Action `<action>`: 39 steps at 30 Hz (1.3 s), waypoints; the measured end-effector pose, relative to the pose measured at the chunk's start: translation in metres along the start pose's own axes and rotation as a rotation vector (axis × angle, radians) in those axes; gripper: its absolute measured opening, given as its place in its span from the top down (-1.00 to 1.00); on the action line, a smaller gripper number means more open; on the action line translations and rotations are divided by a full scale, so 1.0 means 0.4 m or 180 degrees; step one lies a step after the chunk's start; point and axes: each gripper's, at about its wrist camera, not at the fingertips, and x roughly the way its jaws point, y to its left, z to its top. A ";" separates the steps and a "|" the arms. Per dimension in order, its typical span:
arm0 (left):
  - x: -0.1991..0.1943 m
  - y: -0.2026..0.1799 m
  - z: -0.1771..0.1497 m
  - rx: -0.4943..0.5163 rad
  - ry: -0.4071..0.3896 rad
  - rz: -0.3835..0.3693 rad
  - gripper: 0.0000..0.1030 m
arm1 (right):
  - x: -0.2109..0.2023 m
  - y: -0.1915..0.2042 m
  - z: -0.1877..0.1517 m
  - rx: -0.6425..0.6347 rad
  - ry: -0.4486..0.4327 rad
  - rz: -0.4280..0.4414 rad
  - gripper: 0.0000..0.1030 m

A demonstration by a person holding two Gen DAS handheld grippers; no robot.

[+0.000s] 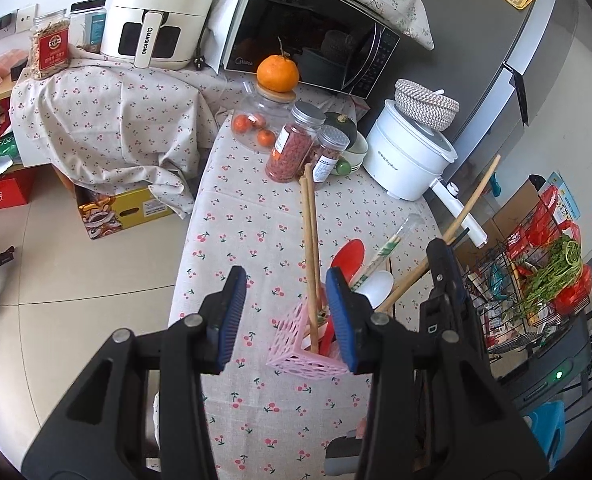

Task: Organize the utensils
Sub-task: 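Drop the wooden chopstick into the pink basket and open the right tool, then grasp the last loose wooden chopstick with the left tool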

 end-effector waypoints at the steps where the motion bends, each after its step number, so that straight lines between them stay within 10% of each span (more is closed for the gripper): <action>1: 0.001 0.000 0.000 0.0000 0.0004 0.0001 0.17 | -0.007 0.000 -0.007 -0.0005 0.0021 0.0035 0.84; 9: 0.009 -0.018 -0.009 0.0050 0.0072 -0.0062 0.14 | -0.069 -0.035 0.085 0.0047 0.0069 0.0248 0.45; 17: 0.010 -0.051 -0.029 0.0150 0.0133 -0.0088 -0.09 | -0.049 -0.146 0.187 -0.0041 0.0605 0.0123 -0.37; 28: 0.018 -0.178 -0.079 0.0607 0.0182 -0.0047 -0.57 | 0.047 -0.404 0.155 -0.0035 0.1795 -0.0347 -0.67; 39: 0.122 -0.378 -0.221 0.1277 0.0573 -0.0032 -0.60 | 0.073 -0.634 0.125 0.0436 0.2543 -0.0584 -0.67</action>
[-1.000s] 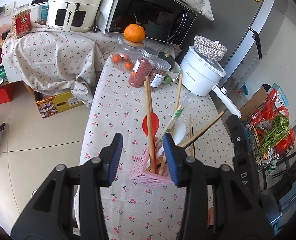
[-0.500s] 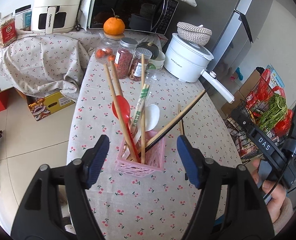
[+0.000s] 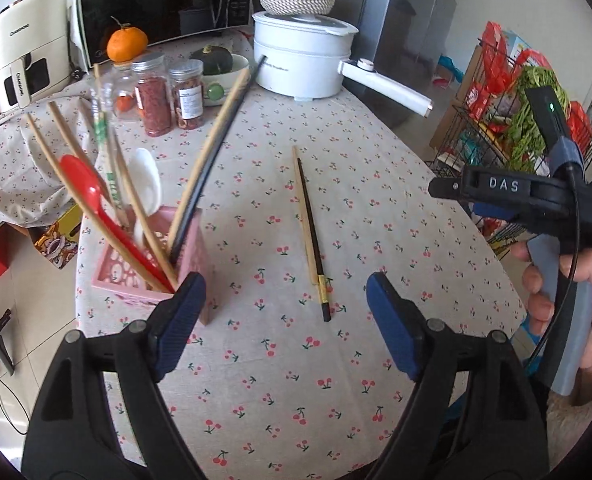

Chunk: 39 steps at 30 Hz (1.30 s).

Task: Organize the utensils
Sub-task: 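Grasp the last loose wooden chopstick with the left tool, then lift the wooden chopstick with the left tool while the right tool grasps the black chopstick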

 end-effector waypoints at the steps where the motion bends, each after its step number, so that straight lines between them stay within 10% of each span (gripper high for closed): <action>1: 0.018 -0.019 0.001 0.0031 0.0054 -0.0010 -0.60 | -0.002 -0.014 0.003 0.0017 0.0012 -0.0005 -0.67; 8: 0.183 -0.121 0.057 0.0217 0.0345 0.0201 -0.25 | 0.026 -0.085 0.013 -0.0077 0.0257 -0.0180 -0.68; 19: 0.423 -0.080 0.210 -0.0396 0.0599 0.0333 0.68 | 0.069 -0.167 0.042 0.0095 0.0534 0.0041 -0.68; 39: 0.518 -0.038 0.222 -0.0510 0.0877 0.0562 0.78 | 0.092 -0.164 0.061 0.0118 0.0601 0.0167 -0.68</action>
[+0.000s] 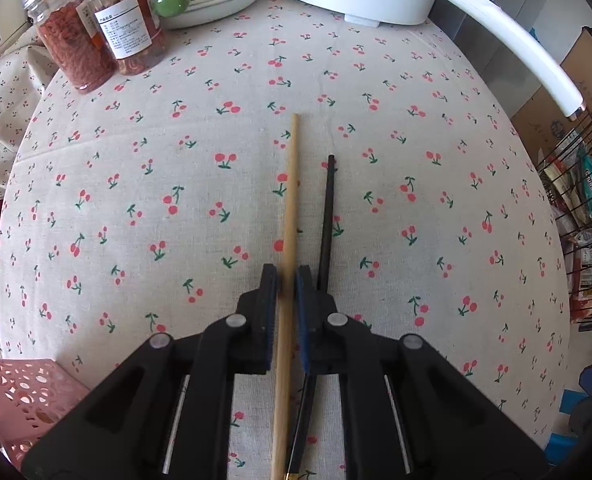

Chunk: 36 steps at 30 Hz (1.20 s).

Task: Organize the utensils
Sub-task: 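Lift the wooden chopstick with the left tool while the right tool grasps the black chopstick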

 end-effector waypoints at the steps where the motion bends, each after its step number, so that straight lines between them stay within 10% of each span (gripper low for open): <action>1: 0.002 0.001 0.001 0.0009 0.0008 -0.0005 0.79 | 0.001 -0.002 0.001 0.0008 0.0002 -0.0012 -0.68; 13: -0.023 -0.014 -0.002 0.0334 0.0073 -0.0153 0.84 | 0.037 -0.005 0.007 0.0038 0.0080 -0.0125 -0.68; 29: -0.412 0.070 -0.229 0.0725 -0.0946 -0.1064 0.85 | 0.059 0.045 -0.012 -0.0034 0.0106 -0.0183 -0.68; 36: -0.489 0.181 -0.283 0.0563 -0.1324 -0.1107 0.85 | 0.098 0.097 -0.031 -0.0117 0.0165 -0.0191 -0.68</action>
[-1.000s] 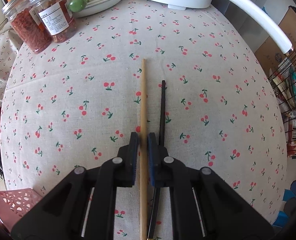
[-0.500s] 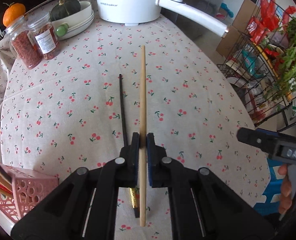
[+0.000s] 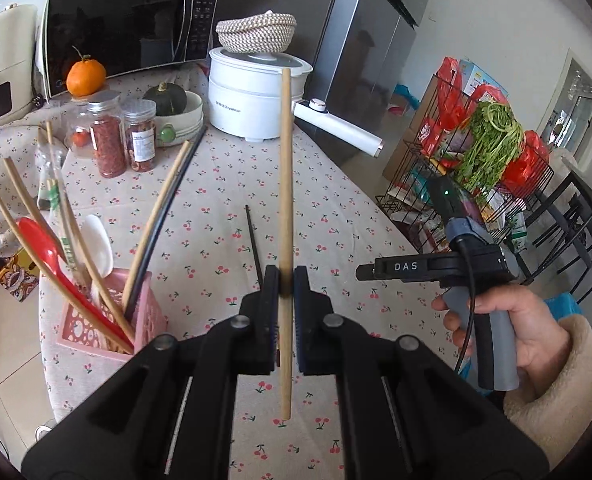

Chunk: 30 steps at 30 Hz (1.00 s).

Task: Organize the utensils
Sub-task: 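Lift the wooden chopstick with the left tool while the right tool grasps the black chopstick, then drop the wooden chopstick into the pink basket with the left tool while the right tool inserts the black chopstick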

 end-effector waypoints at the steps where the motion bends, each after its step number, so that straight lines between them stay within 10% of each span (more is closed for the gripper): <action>1: -0.016 0.006 -0.002 0.0018 -0.0055 0.0036 0.85 | 0.003 0.011 0.002 -0.0012 -0.0015 0.0020 -0.68; 9: -0.106 0.080 0.013 -0.0095 -0.0332 -0.0019 0.85 | 0.087 0.186 0.041 -0.0328 0.0046 0.0183 -0.58; 17: -0.162 0.142 0.022 -0.0224 -0.0527 0.0035 0.85 | 0.167 0.308 0.098 -0.0537 -0.0029 0.0105 0.28; 25: -0.176 0.180 0.023 -0.0301 -0.0617 0.0165 0.85 | 0.207 0.384 0.085 -0.1084 -0.0222 -0.0419 0.62; 30: -0.194 0.206 0.032 -0.0403 -0.0816 0.0227 0.85 | 0.178 0.351 0.076 -0.0942 -0.0284 -0.0164 0.89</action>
